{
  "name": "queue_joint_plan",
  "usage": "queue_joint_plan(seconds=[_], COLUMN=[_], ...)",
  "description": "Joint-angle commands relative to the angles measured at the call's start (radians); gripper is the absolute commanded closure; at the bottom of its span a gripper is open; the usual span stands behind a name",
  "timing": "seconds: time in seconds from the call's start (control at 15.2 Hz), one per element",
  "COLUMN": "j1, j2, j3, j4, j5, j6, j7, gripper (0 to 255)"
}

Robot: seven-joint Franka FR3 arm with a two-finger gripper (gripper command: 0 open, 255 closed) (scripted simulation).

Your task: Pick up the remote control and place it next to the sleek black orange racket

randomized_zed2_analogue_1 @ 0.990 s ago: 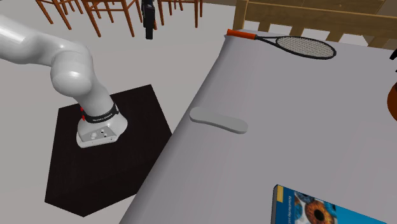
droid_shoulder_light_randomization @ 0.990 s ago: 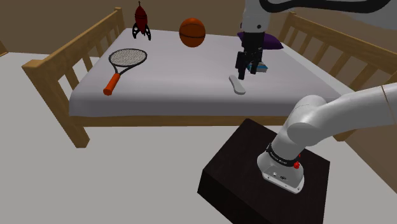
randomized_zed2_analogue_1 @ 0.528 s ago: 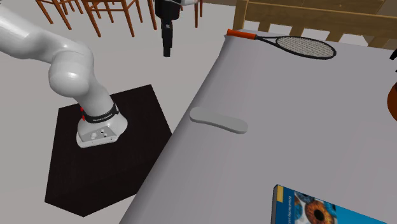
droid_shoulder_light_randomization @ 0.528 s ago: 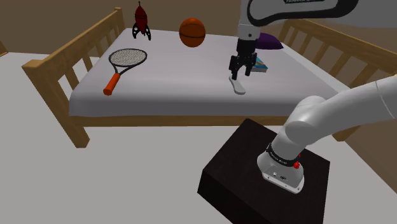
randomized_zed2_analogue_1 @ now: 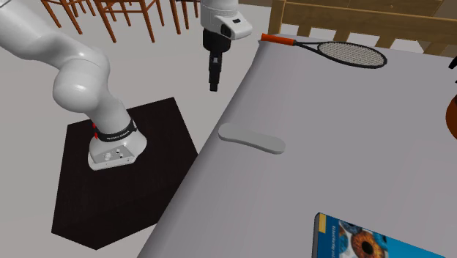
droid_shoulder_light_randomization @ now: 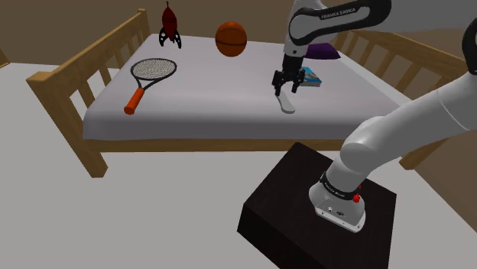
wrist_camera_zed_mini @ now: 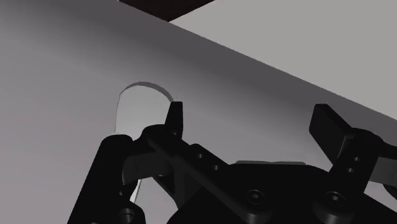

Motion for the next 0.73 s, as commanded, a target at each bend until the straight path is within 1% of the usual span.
queue_joint_plan(seconds=[0.0, 0.33, 0.66], j1=[-0.018, -0.059, -0.095], j2=[0.057, 0.19, 0.33], j3=[-0.024, -0.085, -0.146], j4=[0.013, 0.053, 0.112], j5=[-0.005, -0.004, 0.026], j6=[0.062, 0.193, 0.308], j7=[0.002, -0.003, -0.02], gripper=[0, 0, 0])
